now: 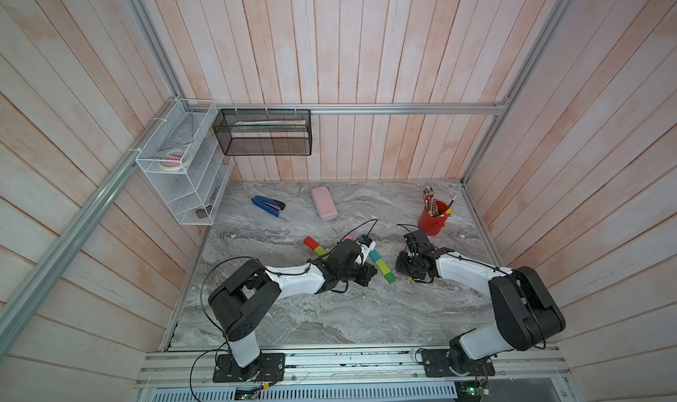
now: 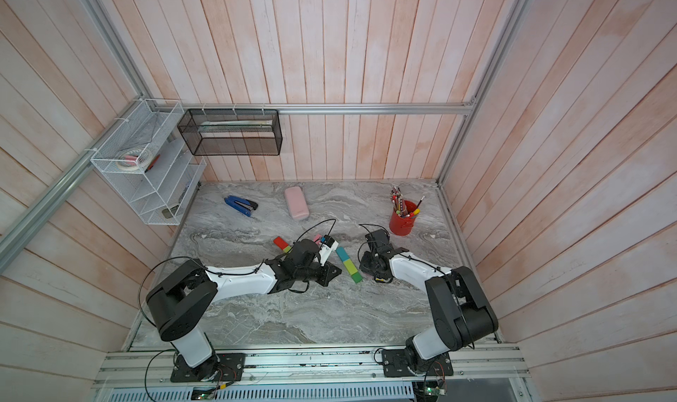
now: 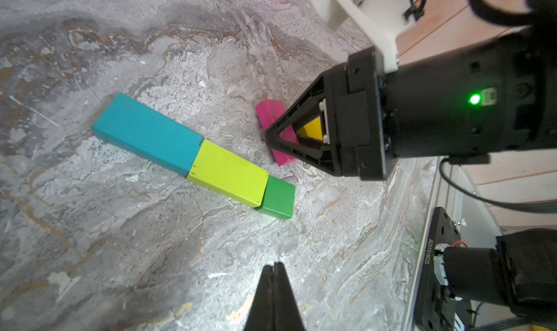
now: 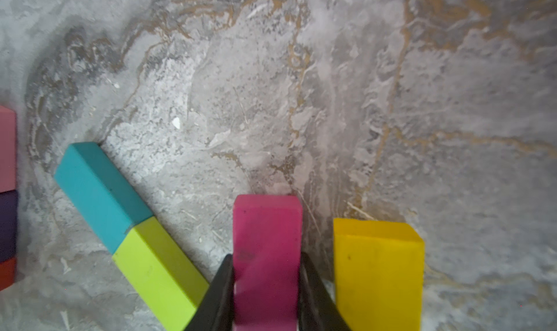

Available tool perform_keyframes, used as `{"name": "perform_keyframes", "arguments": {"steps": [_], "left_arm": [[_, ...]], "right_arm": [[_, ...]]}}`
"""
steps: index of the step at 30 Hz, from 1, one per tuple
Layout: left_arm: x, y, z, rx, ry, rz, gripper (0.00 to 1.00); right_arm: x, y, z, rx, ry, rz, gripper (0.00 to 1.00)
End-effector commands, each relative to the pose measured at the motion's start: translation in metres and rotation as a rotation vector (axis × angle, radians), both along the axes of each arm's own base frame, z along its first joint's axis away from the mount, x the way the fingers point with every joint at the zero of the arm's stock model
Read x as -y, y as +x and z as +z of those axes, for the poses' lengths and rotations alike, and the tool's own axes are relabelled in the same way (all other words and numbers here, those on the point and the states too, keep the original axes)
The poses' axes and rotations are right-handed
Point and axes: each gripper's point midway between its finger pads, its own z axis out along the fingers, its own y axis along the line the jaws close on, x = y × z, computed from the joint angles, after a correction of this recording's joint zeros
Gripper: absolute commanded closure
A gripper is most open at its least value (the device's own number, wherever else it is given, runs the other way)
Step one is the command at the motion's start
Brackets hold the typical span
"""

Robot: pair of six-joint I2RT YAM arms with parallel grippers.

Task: Assemble the letter v with building blocks
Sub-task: Place the building block at the center of the board, then assemble the building block at the center of the board.

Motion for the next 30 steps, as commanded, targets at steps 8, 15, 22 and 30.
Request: {"name": "perform_keyframes", "arguments": {"steps": [8,15,22,30], "left_arm": [[0.004,-0.004,-0.028,-0.041,0.056,-0.038,1.0],[0.003,-0.004,-0.029,-0.04,0.062,-0.032,1.0],[0.008,-0.011,-0.037,-0.03,0.126,-0.066,1.0],[0.018,-0.015,-0.042,-0.025,0.177,-0.078,1.0]], "right_arm": [[0.002,0.0,0.024,0.009,0.042,-0.03,0.33],[0.022,0.034,0.053,0.134,0.018,-0.028,0.43],[0.01,0.063,0.029,0.081,0.037,0.11,0.74],[-0.003,0.065,0.006,0.052,0.097,0.139,0.88]]}}
